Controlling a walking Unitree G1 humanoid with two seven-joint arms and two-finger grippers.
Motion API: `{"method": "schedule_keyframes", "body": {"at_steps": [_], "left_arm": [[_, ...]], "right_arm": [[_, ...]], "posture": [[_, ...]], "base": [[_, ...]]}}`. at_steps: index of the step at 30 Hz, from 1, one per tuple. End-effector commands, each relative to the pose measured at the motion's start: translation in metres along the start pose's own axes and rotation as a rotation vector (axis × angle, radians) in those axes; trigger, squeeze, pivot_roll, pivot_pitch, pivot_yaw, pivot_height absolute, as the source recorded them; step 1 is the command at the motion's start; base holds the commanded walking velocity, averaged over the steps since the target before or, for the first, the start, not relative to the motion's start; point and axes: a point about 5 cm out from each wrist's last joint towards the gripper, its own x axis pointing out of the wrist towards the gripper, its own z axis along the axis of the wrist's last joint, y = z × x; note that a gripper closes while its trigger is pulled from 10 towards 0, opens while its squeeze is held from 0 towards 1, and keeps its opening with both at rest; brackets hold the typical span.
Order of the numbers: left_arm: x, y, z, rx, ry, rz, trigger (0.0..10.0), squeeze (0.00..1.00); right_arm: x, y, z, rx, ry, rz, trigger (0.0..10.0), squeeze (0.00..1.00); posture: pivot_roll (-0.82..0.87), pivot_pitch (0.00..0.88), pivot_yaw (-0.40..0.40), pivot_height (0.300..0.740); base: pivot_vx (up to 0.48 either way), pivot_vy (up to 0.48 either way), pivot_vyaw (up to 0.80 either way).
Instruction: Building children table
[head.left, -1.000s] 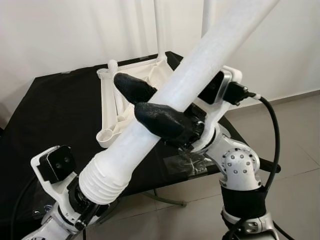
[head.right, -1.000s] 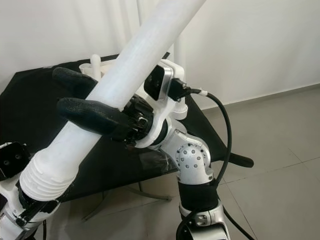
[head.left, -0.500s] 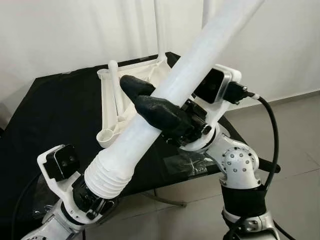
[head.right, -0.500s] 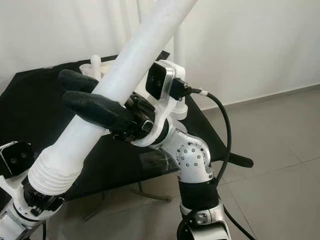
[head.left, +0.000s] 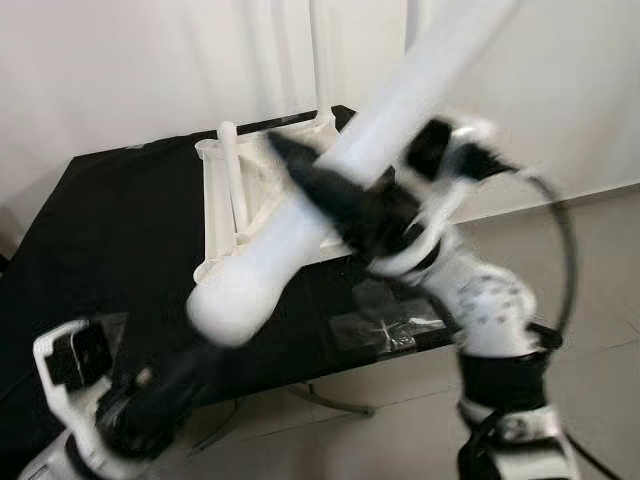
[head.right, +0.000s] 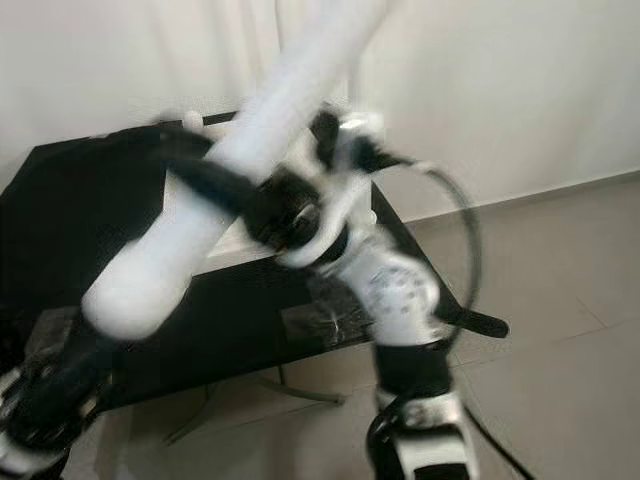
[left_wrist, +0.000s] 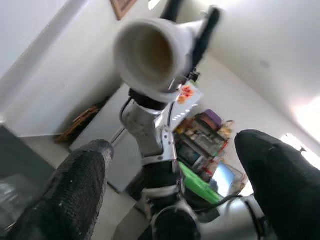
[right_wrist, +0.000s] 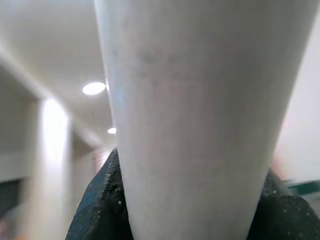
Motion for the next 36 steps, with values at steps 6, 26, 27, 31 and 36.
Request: {"method": "schedule_keyframes", "body": {"at_steps": [6, 26, 27, 31, 36], "left_arm": [[-0.022, 0.031, 0.018, 0.229, -0.003, 0.329, 10.0, 1.00], [0.035, 0.084, 0.022, 0.710, 0.120, 0.880, 10.0, 0.00], [0.034, 0.084, 0.019, 0.717, 0.112, 0.886, 10.0, 0.00], [0.034, 0.084, 0.013, 0.715, 0.070, 0.932, 10.0, 0.00], [0.035, 0.084, 0.014, 0.718, 0.065, 0.933, 10.0, 0.00]], "right_arm": [[-0.004, -0.012, 0.010, -0.084, 0.009, -0.108, 0.0, 0.00], [-0.059, -0.016, -0.091, -0.346, 0.594, -0.520, 10.0, 0.00], [-0.060, -0.014, -0.091, -0.343, 0.594, -0.516, 10.0, 0.00], [-0.057, 0.000, -0.092, -0.326, 0.580, -0.397, 10.0, 0.00], [-0.054, 0.000, -0.092, -0.321, 0.578, -0.394, 10.0, 0.00]], "posture": [[-0.06, 0.034, 0.083, 0.740], [-0.08, 0.043, 0.087, 0.740], [-0.09, 0.047, 0.088, 0.740], [-0.09, 0.048, 0.087, 0.740], [-0.08, 0.048, 0.085, 0.740]], "base": [[0.000, 0.000, 0.00], [0.000, 0.000, 0.00], [0.000, 0.000, 0.00], [0.450, 0.000, 0.80], [0.480, 0.000, 0.00]]}}
